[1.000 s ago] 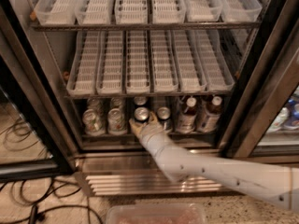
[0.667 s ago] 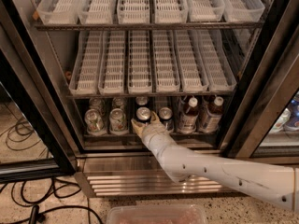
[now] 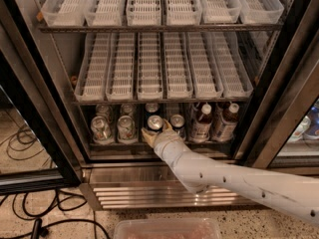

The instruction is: Pick pepsi can from bottom shelf of fridge

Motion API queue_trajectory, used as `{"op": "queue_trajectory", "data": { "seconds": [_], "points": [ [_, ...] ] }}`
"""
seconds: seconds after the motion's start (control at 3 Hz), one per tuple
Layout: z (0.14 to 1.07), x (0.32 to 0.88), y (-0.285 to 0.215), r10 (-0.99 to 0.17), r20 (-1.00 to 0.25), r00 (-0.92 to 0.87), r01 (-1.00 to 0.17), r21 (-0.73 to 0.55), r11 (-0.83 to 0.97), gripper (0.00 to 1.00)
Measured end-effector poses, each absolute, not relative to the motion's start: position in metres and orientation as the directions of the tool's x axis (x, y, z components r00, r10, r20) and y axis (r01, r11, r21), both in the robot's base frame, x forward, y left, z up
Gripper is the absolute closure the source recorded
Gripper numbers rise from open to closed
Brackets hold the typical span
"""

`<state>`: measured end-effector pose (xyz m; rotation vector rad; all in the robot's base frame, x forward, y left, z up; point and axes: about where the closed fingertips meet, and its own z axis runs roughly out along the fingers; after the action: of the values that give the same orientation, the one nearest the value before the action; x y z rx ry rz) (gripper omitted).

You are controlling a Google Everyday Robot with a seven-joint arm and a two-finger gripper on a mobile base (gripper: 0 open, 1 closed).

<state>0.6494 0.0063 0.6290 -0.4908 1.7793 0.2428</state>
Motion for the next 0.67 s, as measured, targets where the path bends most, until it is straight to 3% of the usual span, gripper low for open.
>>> {"op": "queue_trajectory", "data": {
  "seconds": [0.67],
  "points": [
    [0.659,0.610,-0.013,-0.191,-0.949,-0.250,-0.574,-0.014,0.819,1.00]
  ]
}}
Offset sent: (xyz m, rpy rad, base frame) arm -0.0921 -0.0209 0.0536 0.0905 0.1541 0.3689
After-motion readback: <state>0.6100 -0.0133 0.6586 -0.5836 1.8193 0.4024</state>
